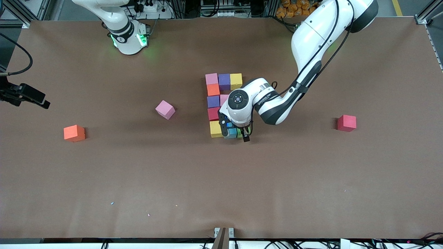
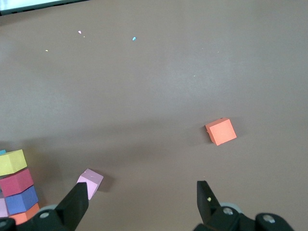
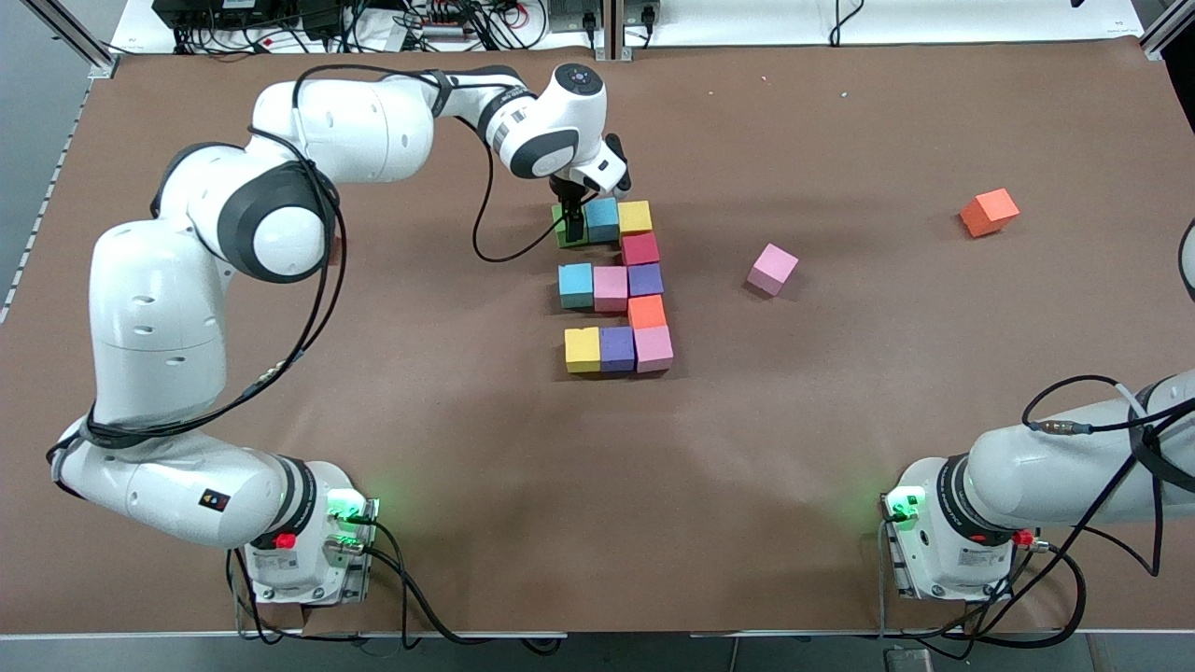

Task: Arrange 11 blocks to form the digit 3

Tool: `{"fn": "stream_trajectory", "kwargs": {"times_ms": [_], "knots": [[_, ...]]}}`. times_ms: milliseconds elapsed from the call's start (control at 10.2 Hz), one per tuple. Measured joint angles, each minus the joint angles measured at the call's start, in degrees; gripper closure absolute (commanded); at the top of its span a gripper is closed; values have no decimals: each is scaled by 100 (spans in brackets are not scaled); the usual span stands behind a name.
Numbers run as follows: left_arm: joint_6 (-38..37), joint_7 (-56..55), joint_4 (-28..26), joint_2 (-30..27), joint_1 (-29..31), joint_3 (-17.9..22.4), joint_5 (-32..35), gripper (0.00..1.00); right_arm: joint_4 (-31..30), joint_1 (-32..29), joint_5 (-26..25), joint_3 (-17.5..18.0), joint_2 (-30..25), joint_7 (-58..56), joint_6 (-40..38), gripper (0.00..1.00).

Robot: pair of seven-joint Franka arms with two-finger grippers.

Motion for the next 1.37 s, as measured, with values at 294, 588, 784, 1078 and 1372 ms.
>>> {"fn": "stream_trajectory", "kwargs": {"times_ms": [294, 588, 784, 1078, 1372], "knots": [[-214, -250, 78, -274, -39, -45, -77, 0, 0, 0, 0, 0, 0, 0, 0, 0], [-951, -1139, 108, -931, -45, -119, -370, 0, 0, 0, 0, -1, 1, 0, 0, 0], [-1455, -2042, 127, -1471, -12, -105, -421, 0, 0, 0, 0, -1, 1, 0, 0, 0], [-2047, -2738, 163, -2342, 527, -26, -424, 0, -8, 0, 0, -1, 1, 0, -12, 0], [-2510, -2749, 191, -3284, 1797, 16, -429, 0, -65, 2, -3, 2, -16, 0, -25, 0]]}}
